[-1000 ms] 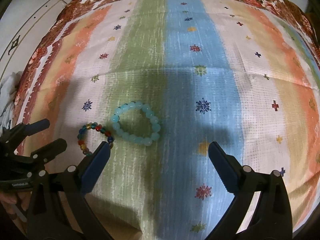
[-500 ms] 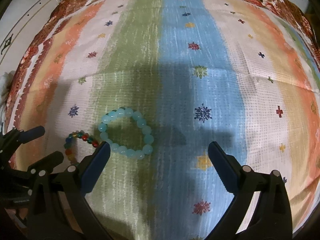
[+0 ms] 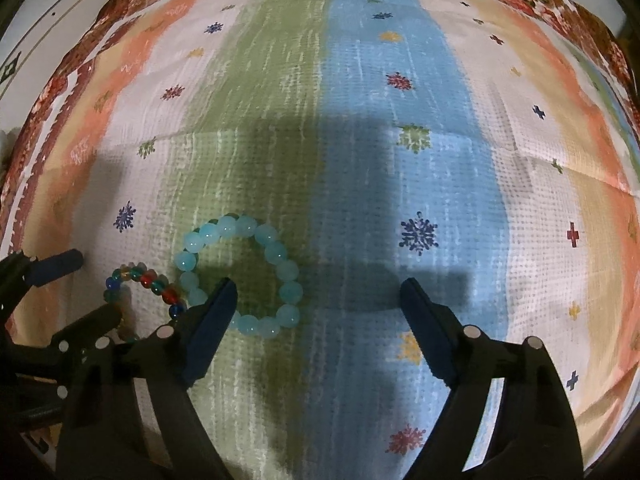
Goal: Organize jewelry
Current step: 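Grasp the multicolour bead bracelet with the left tool while the right tool grasps the light-blue bracelet, then carry both bracelets into the tin box and open both tools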
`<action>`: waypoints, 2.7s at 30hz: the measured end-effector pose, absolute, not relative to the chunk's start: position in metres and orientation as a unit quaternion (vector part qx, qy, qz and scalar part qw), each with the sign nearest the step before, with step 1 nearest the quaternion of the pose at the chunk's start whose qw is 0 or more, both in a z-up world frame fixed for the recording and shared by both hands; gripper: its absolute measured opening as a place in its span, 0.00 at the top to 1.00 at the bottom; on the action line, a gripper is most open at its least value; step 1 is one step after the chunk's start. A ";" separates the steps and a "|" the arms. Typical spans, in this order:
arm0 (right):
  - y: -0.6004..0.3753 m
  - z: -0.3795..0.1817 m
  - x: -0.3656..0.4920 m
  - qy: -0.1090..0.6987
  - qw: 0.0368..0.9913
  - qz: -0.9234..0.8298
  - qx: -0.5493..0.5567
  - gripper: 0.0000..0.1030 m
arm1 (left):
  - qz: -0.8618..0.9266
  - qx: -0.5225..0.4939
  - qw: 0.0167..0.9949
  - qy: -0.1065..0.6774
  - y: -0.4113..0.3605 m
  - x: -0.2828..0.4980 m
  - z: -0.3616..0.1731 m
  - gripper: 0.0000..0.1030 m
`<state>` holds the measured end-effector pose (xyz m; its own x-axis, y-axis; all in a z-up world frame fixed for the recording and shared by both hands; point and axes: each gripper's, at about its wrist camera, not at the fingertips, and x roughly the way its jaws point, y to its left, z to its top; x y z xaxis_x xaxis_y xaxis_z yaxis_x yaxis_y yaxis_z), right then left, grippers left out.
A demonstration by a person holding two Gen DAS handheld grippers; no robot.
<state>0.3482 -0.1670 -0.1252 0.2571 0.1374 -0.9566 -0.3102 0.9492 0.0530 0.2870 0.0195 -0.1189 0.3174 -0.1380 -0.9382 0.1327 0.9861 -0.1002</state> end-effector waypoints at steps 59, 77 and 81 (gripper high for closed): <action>-0.150 -0.061 0.286 0.542 0.805 0.228 -0.078 0.88 | -0.107 -0.006 0.857 0.505 0.017 0.239 -0.054 0.91; -0.158 -0.031 0.260 0.504 0.831 0.219 -0.091 0.88 | -0.101 -0.023 0.863 0.495 0.019 0.220 -0.044 0.91; -0.157 -0.019 0.249 0.488 0.837 0.226 -0.096 0.88 | -0.104 -0.028 0.868 0.485 0.019 0.212 -0.036 0.91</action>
<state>0.2494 -0.1573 -0.0193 0.4213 0.2844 -0.8612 -0.4728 0.8792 0.0591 0.2119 0.0189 -0.0357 0.5069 -0.2084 -0.8364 0.1534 0.9767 -0.1504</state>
